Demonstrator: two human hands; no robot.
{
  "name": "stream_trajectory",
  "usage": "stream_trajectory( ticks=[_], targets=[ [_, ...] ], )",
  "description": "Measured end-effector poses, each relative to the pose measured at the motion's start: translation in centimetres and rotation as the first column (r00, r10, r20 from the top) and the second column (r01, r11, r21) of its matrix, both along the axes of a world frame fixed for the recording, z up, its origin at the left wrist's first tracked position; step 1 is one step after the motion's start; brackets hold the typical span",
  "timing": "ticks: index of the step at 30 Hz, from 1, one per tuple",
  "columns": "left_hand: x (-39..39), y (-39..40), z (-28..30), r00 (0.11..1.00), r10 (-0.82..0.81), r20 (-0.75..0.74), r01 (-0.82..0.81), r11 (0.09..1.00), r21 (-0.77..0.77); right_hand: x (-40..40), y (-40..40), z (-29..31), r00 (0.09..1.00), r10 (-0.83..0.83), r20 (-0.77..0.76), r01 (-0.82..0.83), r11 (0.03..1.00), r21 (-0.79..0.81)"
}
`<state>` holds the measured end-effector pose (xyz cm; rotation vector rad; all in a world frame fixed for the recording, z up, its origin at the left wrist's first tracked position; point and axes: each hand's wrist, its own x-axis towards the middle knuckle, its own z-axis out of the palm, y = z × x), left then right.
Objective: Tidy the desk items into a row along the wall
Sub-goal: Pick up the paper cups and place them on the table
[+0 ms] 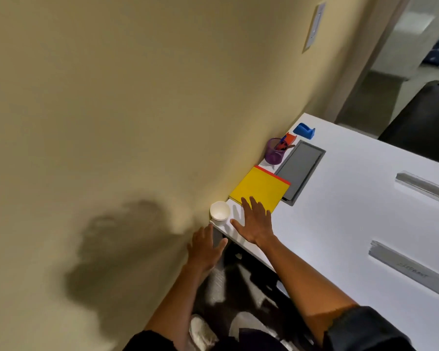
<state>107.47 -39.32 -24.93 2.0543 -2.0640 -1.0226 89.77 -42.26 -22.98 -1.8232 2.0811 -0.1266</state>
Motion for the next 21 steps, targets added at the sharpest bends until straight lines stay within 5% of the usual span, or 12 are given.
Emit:
stream_trajectory(
  ticks=[8,14,21],
  targets=[
    [0.2,-2.2,-1.4,0.999,0.009,-0.053,-0.005,0.998,0.067,1.0,-2.4,-1.8,0.992,-0.087,0.087,0.083,0.996,0.042],
    [-0.6,-3.9,-0.5,0.944,0.168,-0.285,-0.154,0.986,0.071,1.2,-3.9,-2.6,0.992,-0.073,0.099,0.070,0.997,0.027],
    [-1.5,-4.8,0.1,0.953,0.197,-0.230,-0.191,0.980,0.046,1.3,-5.4,-3.7,0.979,-0.095,0.182,0.081,0.993,0.083]
  ],
)
